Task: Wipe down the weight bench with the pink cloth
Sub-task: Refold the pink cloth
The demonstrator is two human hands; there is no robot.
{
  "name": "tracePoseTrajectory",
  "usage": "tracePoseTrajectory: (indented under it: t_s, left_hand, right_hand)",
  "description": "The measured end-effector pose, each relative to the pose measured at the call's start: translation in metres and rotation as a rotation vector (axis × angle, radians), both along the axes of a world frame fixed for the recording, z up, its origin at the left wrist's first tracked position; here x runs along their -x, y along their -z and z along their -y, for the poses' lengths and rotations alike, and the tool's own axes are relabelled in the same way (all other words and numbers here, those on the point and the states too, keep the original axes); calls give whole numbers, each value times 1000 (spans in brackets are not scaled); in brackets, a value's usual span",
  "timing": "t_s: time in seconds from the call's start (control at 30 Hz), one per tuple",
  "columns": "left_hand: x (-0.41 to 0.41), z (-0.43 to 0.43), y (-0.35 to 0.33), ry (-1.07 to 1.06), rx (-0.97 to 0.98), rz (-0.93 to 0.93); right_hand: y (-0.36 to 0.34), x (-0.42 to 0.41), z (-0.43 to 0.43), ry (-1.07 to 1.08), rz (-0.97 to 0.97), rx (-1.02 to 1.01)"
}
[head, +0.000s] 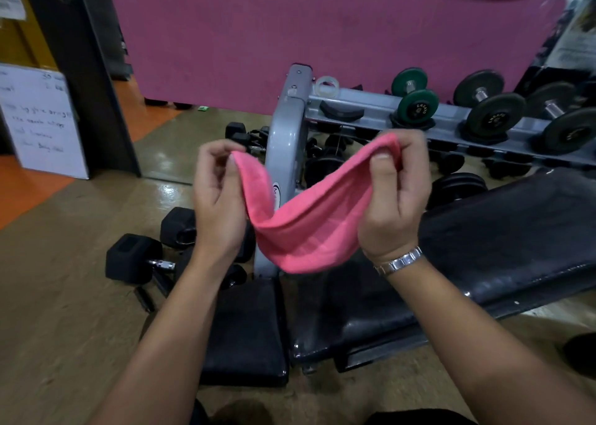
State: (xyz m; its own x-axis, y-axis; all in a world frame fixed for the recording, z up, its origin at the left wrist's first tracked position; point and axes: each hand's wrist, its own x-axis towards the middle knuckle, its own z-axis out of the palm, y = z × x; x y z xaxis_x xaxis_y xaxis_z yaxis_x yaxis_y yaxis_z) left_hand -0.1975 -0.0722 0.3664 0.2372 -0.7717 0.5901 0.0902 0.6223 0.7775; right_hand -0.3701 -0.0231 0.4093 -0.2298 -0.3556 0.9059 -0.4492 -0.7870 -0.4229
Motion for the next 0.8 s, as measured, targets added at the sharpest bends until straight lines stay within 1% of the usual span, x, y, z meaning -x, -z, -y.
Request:
tracePoseTrajectory:
  t_s: [0.13, 0.2, 0.3, 0.4, 0.53, 0.6, 0.7, 0.8]
  left_hand:
    - [25, -5, -10, 406, -169, -139]
    - [37, -10, -9, 574, -244, -239]
    - [47, -11, -4, 697, -319, -370]
    - [51, -9, 0, 704, -336, -392]
    - [51, -9, 2, 717, -323, -313]
    - [50, -5, 4, 632, -299, -215]
    - [44, 2, 7, 483, -211, -78]
    - [39, 6, 7, 365, -137, 44]
  right_hand:
    - [-2, -14, 6, -180, -84, -205]
    - [3, -16, 9, -195, -114, -288]
    - [12, -14, 13, -142, -134, -361]
    - [21, -7, 18, -45, -118, -392]
    - [30, 3, 23, 53, -47, -402]
    - [34, 6, 26, 58, -10, -427]
    - [37, 10, 31, 79, 8, -431]
    - [36, 11, 34, 10, 4, -472]
